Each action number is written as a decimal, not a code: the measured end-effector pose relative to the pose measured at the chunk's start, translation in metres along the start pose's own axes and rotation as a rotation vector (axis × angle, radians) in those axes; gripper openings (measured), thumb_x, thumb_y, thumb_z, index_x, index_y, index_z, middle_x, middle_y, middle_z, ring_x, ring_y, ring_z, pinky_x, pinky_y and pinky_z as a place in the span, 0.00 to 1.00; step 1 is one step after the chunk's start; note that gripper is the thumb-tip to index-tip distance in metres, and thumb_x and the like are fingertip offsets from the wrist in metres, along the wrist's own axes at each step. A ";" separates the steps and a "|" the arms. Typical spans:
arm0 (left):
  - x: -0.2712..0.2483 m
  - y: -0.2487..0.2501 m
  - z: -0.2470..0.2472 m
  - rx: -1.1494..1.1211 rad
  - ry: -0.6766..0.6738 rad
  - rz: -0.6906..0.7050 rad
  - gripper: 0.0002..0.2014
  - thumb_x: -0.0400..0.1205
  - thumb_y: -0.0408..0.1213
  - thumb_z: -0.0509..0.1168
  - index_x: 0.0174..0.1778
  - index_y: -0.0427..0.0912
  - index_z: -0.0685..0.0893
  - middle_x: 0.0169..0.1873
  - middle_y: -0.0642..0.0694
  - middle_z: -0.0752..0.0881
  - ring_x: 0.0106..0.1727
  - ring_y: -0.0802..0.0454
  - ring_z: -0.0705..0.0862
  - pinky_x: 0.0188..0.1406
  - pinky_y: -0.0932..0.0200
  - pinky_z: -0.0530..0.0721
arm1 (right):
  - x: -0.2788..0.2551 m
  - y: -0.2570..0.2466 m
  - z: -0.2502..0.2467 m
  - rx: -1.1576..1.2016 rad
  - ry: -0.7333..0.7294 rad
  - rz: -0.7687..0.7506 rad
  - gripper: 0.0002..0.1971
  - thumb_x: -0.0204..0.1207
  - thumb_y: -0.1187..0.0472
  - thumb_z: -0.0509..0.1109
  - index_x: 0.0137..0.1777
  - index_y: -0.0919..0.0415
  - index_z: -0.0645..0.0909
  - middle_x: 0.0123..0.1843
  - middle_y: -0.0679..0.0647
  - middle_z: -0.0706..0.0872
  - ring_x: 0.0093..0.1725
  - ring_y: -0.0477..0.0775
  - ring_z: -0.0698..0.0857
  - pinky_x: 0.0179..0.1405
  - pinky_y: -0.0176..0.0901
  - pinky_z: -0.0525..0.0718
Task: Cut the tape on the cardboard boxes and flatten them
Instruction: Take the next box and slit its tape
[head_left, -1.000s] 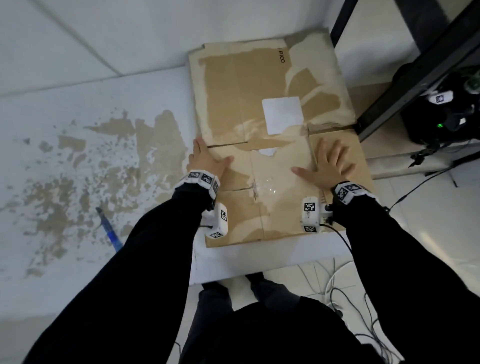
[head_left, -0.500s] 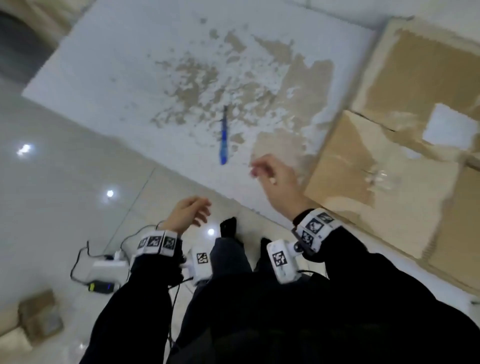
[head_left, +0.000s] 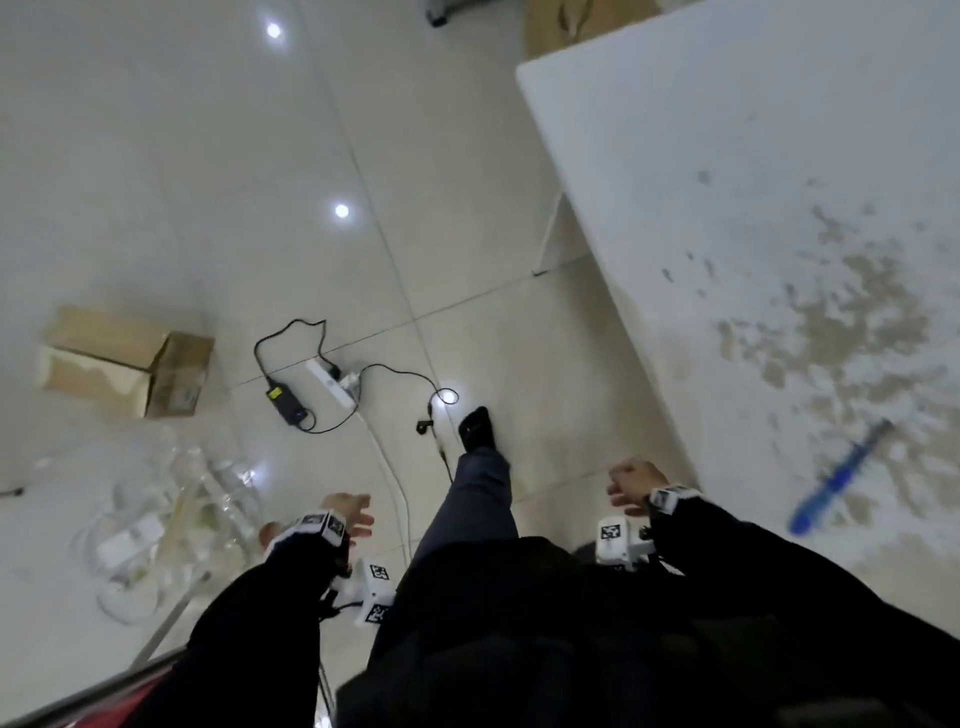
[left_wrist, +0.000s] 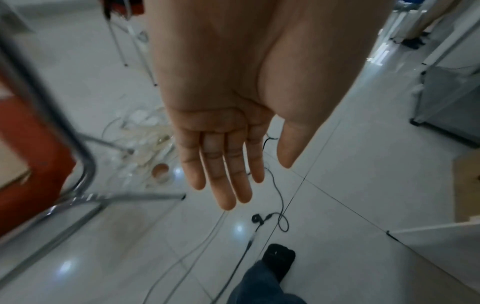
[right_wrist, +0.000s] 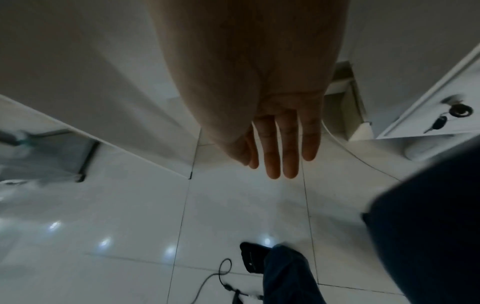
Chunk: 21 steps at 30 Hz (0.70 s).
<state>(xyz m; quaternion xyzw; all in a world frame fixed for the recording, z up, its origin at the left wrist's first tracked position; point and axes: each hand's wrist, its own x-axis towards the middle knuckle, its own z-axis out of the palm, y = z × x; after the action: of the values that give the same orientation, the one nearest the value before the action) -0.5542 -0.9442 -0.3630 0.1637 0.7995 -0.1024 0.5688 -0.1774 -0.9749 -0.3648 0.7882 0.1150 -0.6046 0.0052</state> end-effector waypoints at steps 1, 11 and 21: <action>0.007 0.017 -0.014 0.024 0.043 0.057 0.15 0.86 0.32 0.59 0.62 0.23 0.78 0.39 0.31 0.84 0.34 0.41 0.79 0.25 0.58 0.78 | 0.000 -0.014 0.004 0.033 0.001 0.035 0.12 0.84 0.65 0.55 0.39 0.59 0.73 0.32 0.55 0.75 0.26 0.49 0.75 0.27 0.37 0.70; 0.032 0.237 -0.071 0.113 -0.011 0.414 0.07 0.85 0.35 0.60 0.52 0.34 0.77 0.31 0.44 0.83 0.29 0.49 0.82 0.27 0.60 0.74 | 0.009 -0.261 0.032 0.165 -0.048 -0.201 0.06 0.84 0.64 0.59 0.56 0.64 0.75 0.37 0.58 0.80 0.32 0.54 0.80 0.30 0.42 0.78; 0.053 0.437 -0.194 -0.102 0.003 0.246 0.06 0.87 0.35 0.57 0.53 0.36 0.77 0.35 0.40 0.82 0.31 0.47 0.80 0.35 0.59 0.71 | 0.029 -0.514 0.010 0.217 -0.040 -0.275 0.06 0.84 0.63 0.58 0.55 0.63 0.75 0.35 0.56 0.80 0.31 0.52 0.79 0.29 0.40 0.75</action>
<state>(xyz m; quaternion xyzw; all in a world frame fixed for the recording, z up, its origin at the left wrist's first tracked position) -0.5747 -0.4640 -0.3386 0.2314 0.7784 0.0093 0.5835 -0.2759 -0.4707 -0.3278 0.7488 0.1560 -0.6239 -0.1604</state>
